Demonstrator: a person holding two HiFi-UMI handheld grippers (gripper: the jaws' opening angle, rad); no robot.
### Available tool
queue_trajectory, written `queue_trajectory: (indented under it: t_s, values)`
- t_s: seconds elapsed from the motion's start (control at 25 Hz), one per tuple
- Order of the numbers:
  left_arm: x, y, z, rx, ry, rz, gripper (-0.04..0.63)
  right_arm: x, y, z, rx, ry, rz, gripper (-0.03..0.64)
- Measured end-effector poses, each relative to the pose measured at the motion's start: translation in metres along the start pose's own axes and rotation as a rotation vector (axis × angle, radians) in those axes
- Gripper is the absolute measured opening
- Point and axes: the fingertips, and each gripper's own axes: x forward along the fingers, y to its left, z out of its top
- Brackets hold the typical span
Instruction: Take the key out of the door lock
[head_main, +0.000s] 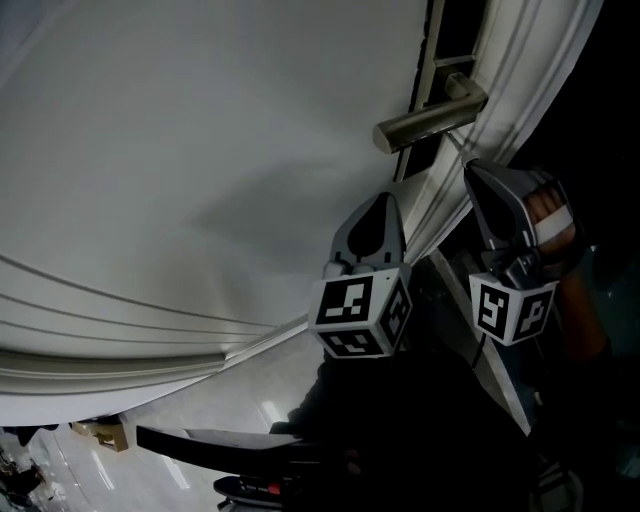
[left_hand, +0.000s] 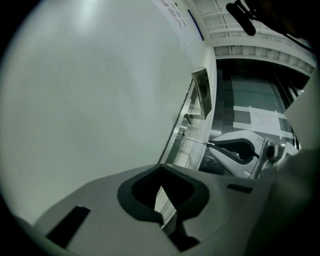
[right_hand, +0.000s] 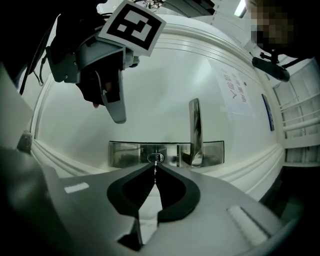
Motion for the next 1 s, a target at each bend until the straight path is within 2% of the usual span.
queue_trajectory:
  t_s: [0.16, 0.28, 0.36, 0.56, 0.8, 0.88, 1.0]
  values:
    - [0.0, -0.004, 0.0, 0.002, 0.0, -0.006, 0.0, -0.007, -0.002, -0.001, 0.023, -0.003, -0.012, 0.012]
    - [0.001, -0.008, 0.0, 0.007, -0.003, -0.015, 0.0, -0.011, -0.009, -0.004, 0.118, 0.015, -0.051, 0.012]
    - [0.0, -0.013, -0.002, 0.018, 0.002, -0.027, 0.0, -0.014, -0.014, -0.007, 0.259, 0.027, -0.087, 0.012]
    - [-0.004, -0.027, -0.005, 0.078, 0.007, -0.056, 0.0, -0.028, -0.022, -0.018, 0.696, 0.03, -0.144, 0.012]
    - [-0.006, -0.046, 0.0, 0.179, -0.009, -0.102, 0.0, -0.047, -0.011, -0.024, 1.162, -0.042, -0.073, 0.012]
    - [-0.007, -0.051, 0.0, 0.191, -0.011, -0.116, 0.0, -0.052, -0.009, -0.025, 1.251, -0.078, -0.054, 0.012]
    - [-0.009, -0.055, 0.0, 0.206, -0.015, -0.127, 0.0, -0.057, -0.006, -0.026, 1.28, -0.116, -0.03, 0.012]
